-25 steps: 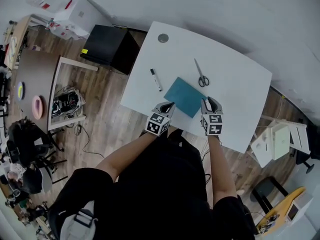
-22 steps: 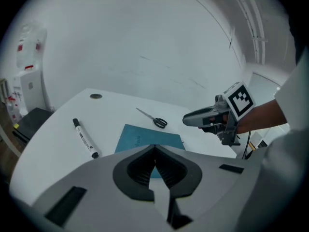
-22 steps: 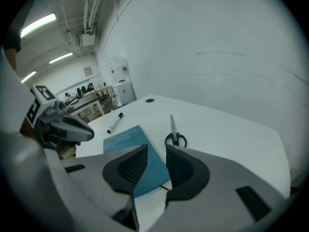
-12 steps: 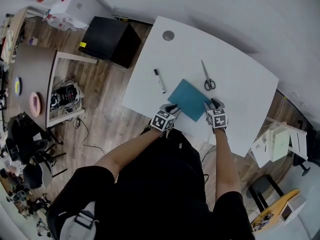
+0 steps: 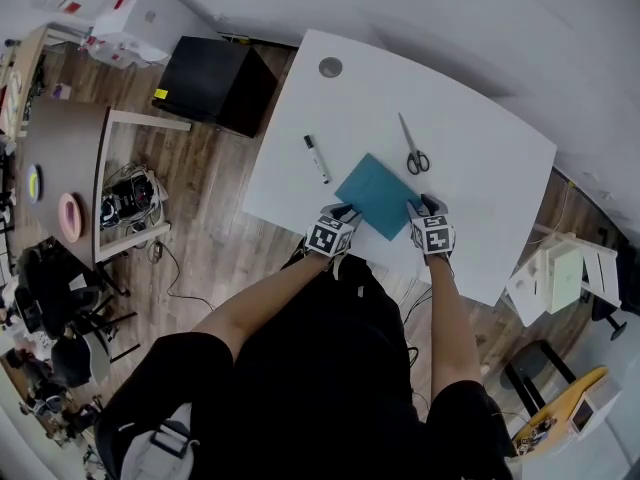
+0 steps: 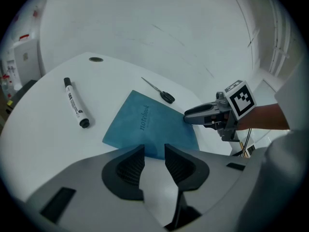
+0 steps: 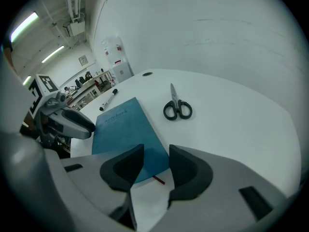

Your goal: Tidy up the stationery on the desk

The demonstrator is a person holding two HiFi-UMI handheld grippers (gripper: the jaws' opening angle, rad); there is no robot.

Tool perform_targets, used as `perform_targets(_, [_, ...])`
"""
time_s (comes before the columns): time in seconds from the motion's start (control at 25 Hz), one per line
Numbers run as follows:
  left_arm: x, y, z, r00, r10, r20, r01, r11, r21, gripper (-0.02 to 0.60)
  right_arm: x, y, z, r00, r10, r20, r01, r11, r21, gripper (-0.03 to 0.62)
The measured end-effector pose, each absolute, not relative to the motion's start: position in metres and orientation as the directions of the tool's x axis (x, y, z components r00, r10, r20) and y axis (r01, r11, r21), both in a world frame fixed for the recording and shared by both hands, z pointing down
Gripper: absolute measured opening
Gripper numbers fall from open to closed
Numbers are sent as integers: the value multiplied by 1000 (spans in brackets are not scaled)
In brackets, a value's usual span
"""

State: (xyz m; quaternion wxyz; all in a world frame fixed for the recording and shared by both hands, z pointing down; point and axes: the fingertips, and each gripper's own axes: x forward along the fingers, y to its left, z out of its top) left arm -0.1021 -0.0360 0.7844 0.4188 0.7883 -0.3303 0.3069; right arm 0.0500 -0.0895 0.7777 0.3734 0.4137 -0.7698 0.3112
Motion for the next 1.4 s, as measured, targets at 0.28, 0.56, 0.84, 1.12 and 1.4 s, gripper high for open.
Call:
perform_targets(0.28, [-109,-66,787,553,-270,788,-789,-473,391,156,38,-23,780,-396,-336,854,-871,433,-233,159])
perform_targets(0.56, [-95,-102,786,578,-284,765,-748,-559,357,161,-9,31,782,-427,-337,839,-884,350,-310,158])
perform_targets(0.84, [-93,-105,780,630,-243,737,-708,-569,418,167,-10,22,779,-436,-349,829,-889,312,-336,158])
perform_targets(1.12, [-104,-61,790,607,-214,766,-722,-550,419,175,16,-18,780,-352,-440,826,-936,163,-311,158])
perform_targets(1.4, [-100,-60,791,568,-266,779,-766,-516,383,207,11,-19,783,-371,-451,812,-929,158,-336,127])
